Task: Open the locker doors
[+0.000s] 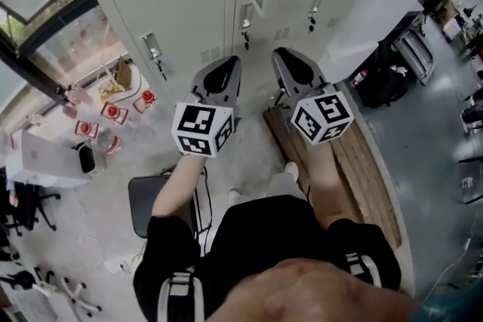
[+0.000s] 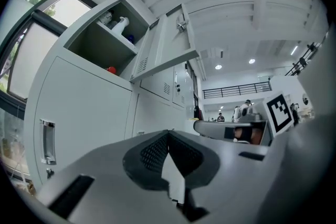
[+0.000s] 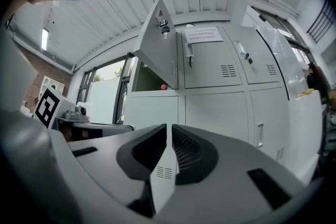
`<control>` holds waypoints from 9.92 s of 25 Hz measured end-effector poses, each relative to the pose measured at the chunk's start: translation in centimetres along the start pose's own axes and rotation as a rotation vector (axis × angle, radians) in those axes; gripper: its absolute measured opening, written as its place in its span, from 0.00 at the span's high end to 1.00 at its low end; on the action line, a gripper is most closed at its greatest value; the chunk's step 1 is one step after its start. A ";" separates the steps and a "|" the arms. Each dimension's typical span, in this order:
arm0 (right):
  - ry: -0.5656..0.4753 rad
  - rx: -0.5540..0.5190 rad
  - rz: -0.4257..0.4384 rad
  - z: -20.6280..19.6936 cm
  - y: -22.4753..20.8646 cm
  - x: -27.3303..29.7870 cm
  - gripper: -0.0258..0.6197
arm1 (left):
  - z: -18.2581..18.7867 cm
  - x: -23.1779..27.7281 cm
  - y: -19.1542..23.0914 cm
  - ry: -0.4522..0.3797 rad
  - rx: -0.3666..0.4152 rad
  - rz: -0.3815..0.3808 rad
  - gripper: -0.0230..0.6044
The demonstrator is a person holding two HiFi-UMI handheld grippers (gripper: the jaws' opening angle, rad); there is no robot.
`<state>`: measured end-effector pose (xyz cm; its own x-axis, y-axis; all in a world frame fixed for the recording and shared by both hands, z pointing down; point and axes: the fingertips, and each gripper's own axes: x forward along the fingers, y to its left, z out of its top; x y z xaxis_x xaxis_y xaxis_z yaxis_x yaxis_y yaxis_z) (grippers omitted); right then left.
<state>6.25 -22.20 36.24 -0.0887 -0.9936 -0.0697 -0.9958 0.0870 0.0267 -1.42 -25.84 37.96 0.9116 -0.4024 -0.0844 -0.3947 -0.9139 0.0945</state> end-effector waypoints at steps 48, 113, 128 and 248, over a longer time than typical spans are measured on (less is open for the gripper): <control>-0.028 -0.068 0.465 8.2 -38.6 -5.3 0.89 | 5.0 35.9 -21.9 0.041 -0.009 0.473 0.95; -0.005 0.159 0.405 3.4 -44.4 -3.4 0.89 | 24.3 49.4 -13.0 0.115 0.773 0.614 0.87; 0.015 0.177 0.404 2.5 -45.1 -3.7 0.89 | 23.7 49.5 -13.3 0.321 1.161 0.581 0.92; -0.203 -0.228 0.390 33.2 -39.2 14.6 0.83 | 11.7 27.0 -20.1 -0.008 0.236 0.425 0.95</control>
<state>43.27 -37.77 1.06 -0.4789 -0.8540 -0.2035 -0.8597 0.4093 0.3055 29.80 -18.98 22.15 0.6632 -0.7423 -0.0951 -0.7482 -0.6550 -0.1053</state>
